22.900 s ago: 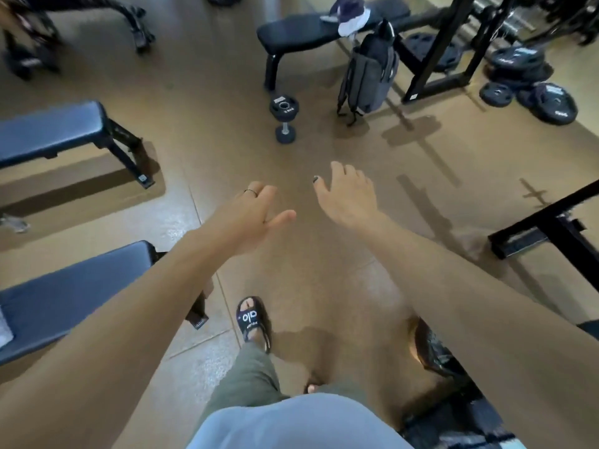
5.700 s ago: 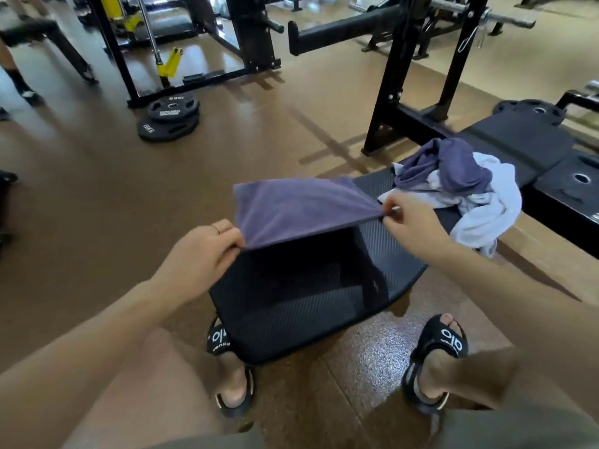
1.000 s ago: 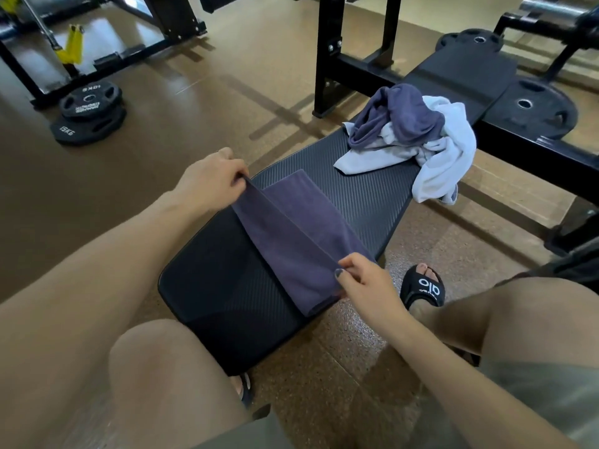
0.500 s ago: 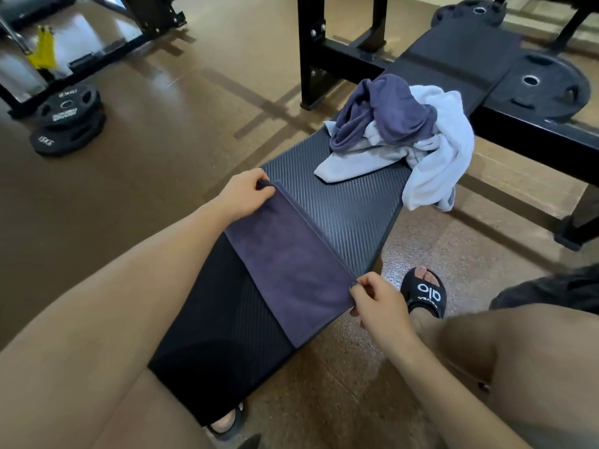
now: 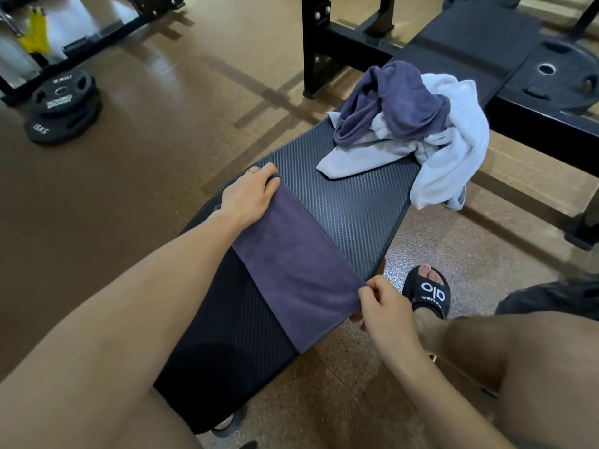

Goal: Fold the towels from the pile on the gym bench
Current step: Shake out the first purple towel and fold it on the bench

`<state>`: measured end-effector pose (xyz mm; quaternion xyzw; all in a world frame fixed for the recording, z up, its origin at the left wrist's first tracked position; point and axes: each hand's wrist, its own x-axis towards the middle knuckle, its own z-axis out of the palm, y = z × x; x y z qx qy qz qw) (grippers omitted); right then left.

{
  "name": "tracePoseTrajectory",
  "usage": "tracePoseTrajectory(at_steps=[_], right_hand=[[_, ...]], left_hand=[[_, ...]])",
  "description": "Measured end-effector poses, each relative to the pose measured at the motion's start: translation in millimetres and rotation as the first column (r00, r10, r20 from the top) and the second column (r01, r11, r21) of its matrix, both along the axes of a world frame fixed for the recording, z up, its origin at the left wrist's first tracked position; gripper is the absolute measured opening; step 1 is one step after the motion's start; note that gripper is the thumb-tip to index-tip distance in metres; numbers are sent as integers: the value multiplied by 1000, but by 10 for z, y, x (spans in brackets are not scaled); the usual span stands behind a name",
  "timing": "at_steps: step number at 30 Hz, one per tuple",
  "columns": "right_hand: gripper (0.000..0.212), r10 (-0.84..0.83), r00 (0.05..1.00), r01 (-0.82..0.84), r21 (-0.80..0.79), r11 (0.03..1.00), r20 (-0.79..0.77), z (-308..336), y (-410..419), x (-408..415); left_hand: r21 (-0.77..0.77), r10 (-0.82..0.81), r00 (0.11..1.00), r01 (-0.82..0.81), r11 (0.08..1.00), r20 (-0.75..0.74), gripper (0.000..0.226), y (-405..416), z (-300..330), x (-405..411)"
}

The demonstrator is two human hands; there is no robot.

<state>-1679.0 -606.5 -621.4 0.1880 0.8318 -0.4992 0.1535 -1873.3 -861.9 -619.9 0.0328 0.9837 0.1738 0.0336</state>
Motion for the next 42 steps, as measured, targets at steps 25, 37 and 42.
tracePoseTrajectory(at_steps=[25,37,42], right_hand=[[18,-23,999,21,49,999,32,-52,3,-69],[21,-64,990,81,-133,988,124,13,121,-127],[19,-71,988,99,-219,971,134,32,124,-123]], left_hand=[[-201,1,981,-41,979,-195,23,98,-126,49],[-258,-24,964,-46,965,-264,46,185,259,230],[-254,-394,907,350,902,-150,51,355,361,1213]])
